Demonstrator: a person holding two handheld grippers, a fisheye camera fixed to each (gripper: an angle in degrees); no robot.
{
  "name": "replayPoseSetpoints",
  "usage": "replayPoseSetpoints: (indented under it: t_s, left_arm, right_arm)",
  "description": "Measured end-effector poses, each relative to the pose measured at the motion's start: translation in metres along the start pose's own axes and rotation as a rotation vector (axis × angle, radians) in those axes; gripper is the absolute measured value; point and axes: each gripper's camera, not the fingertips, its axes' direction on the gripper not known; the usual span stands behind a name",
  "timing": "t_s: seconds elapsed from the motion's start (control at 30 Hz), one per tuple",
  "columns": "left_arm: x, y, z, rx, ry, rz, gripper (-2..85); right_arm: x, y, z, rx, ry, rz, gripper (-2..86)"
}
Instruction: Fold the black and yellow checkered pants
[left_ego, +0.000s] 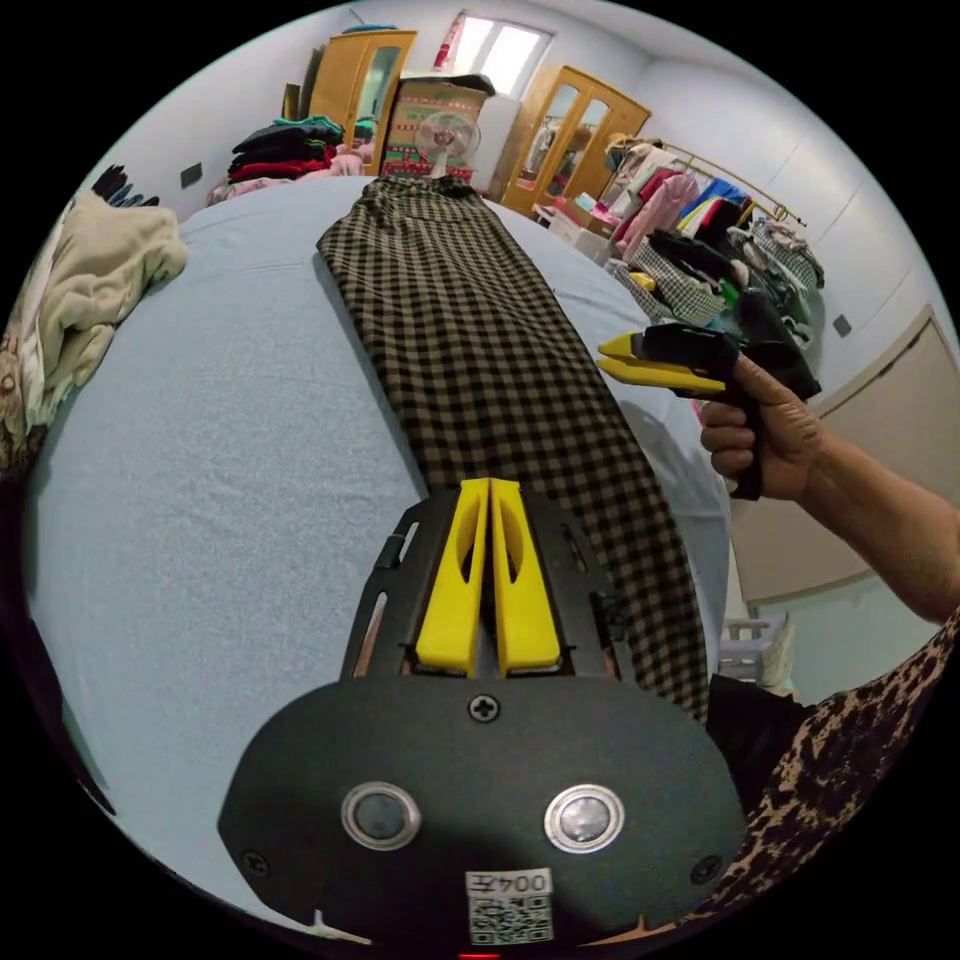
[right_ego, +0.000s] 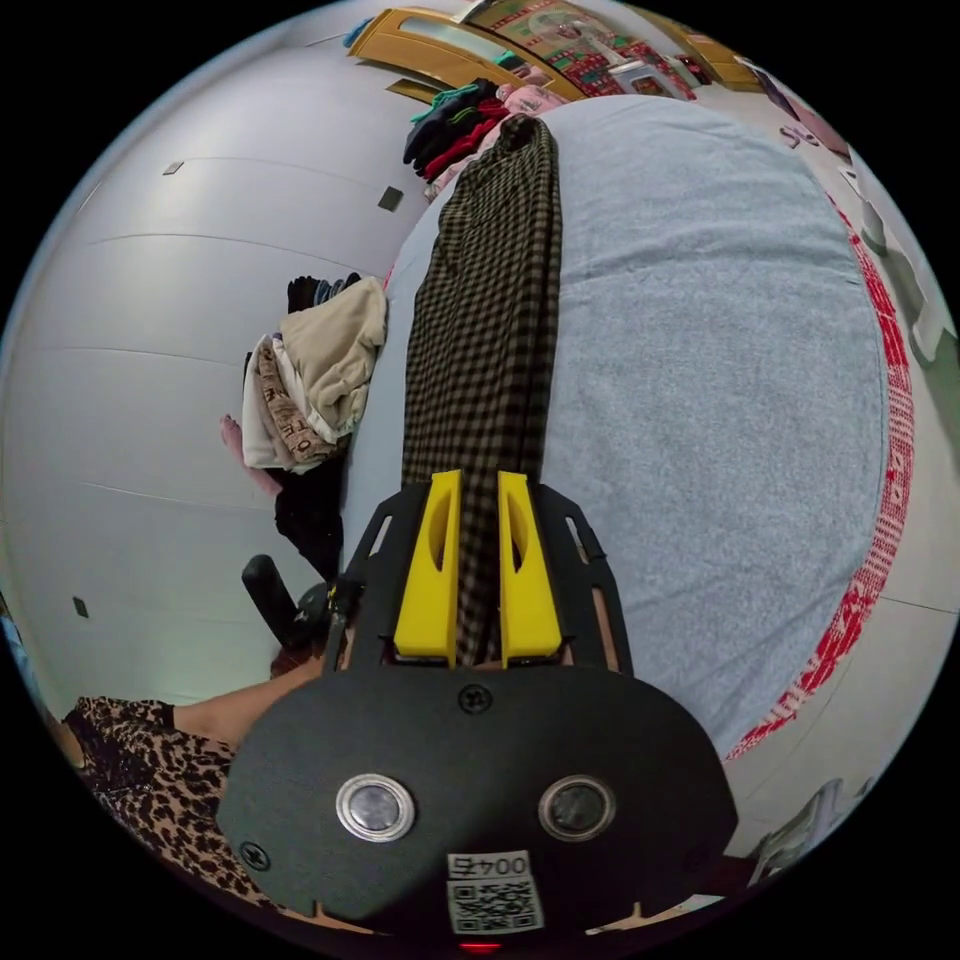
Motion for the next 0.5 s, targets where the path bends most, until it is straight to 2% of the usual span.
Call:
replayPoseSetpoints:
  t_s: [0.5]
  left_arm:
    - [0.007, -0.014, 0.018, 0.014, 0.045, -0.016, 0.5]
  right_arm:
    - [0.092, -0.055, -0.018, -0.014, -0.241, 0.122, 6.0]
